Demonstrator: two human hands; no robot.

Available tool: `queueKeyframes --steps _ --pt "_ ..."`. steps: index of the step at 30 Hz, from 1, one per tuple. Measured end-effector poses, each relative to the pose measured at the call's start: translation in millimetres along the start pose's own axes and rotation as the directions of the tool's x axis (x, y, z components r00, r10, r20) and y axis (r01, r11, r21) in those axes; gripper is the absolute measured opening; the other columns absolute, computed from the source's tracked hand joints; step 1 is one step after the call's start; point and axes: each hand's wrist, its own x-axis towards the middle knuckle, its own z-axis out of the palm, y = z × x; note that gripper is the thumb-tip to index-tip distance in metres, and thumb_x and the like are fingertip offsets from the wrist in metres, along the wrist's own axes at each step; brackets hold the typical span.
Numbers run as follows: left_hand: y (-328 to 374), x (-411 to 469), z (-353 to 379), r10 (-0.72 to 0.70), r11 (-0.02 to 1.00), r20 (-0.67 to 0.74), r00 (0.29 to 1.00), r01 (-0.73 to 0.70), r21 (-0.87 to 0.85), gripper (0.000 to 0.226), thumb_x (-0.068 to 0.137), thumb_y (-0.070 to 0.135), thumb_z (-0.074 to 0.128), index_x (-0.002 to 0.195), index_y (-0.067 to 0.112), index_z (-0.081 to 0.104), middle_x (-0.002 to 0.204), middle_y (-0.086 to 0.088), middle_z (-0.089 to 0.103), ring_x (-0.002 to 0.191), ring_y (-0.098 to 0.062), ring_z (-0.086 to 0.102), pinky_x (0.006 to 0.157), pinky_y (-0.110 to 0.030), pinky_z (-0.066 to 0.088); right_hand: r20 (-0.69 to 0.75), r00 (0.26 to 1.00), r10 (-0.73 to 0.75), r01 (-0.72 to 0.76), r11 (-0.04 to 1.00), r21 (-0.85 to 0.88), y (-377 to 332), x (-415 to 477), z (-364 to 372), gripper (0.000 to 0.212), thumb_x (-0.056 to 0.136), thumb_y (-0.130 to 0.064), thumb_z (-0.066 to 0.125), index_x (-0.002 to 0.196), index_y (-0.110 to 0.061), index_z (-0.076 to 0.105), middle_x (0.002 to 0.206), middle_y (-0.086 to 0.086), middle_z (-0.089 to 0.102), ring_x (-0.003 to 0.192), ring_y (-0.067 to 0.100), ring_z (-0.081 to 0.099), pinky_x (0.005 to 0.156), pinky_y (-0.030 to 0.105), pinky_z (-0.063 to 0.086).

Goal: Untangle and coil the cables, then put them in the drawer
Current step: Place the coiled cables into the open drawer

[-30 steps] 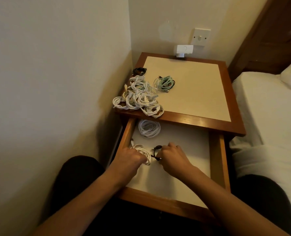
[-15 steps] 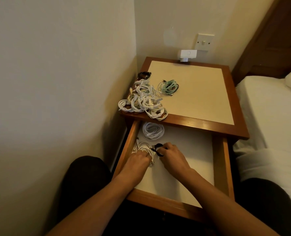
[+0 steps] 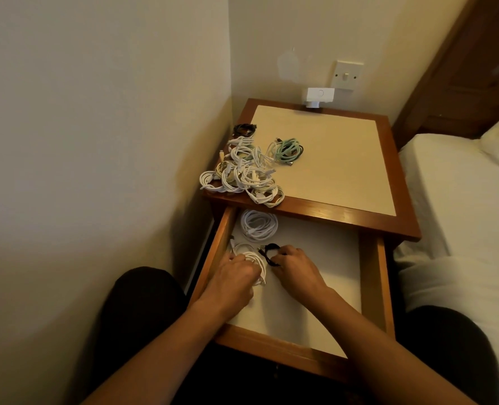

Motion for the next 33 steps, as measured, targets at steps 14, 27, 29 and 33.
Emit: queueKeyframes --steps 14,27,29,33 --pt "-19 -1 -12 0.006 0.998 0.109 0.994 0.001 -0.063 0.032 0.091 0.012 0.064 0.12 0.025 0.07 0.122 0.0 0.065 0.119 -0.02 0.056 0.103 -0.035 0.044 -0.169 0.986 -0.017 0.035 0.994 0.104 -26 0 -54 0.024 0.101 -0.031 0.055 0.116 -0.023 0.071 0.118 0.0 0.063 0.107 0.021 0.062 0.088 0.04 0.054" --pt "-91 100 -97 -0.071 0.993 -0.347 0.935 0.034 -0.113 0.031 0.085 0.004 0.069 0.116 0.008 0.064 0.12 -0.012 0.063 0.108 -0.034 0.055 0.088 -0.05 0.051 -0.142 0.98 -0.14 0.106 0.968 -0.227 -65 101 -132 0.044 0.092 -0.035 0.069 0.129 -0.012 0.06 0.123 0.015 0.063 0.109 0.037 0.06 0.083 0.039 0.045" --pt "-95 106 -100 -0.03 0.997 -0.334 0.942 0.005 -0.076 0.029 0.087 0.005 0.067 0.115 0.009 0.063 0.118 -0.012 0.062 0.108 -0.034 0.058 0.083 -0.048 0.053 -0.205 0.968 -0.145 0.095 0.968 -0.233 -59 107 -135 0.026 0.092 -0.025 0.066 0.113 -0.01 0.067 0.109 0.015 0.068 0.1 0.036 0.064 0.074 0.037 0.043" --pt "-102 111 -104 0.041 0.997 -0.316 0.948 -0.059 -0.05 0.039 0.088 0.013 0.072 0.126 0.012 0.062 0.12 -0.011 0.06 0.106 -0.031 0.06 0.079 -0.044 0.056 -0.233 0.965 -0.122 0.08 0.98 -0.184 -47 112 -144 0.016 0.092 -0.029 0.066 0.099 -0.016 0.073 0.094 0.011 0.072 0.086 0.033 0.065 0.068 0.04 0.053"
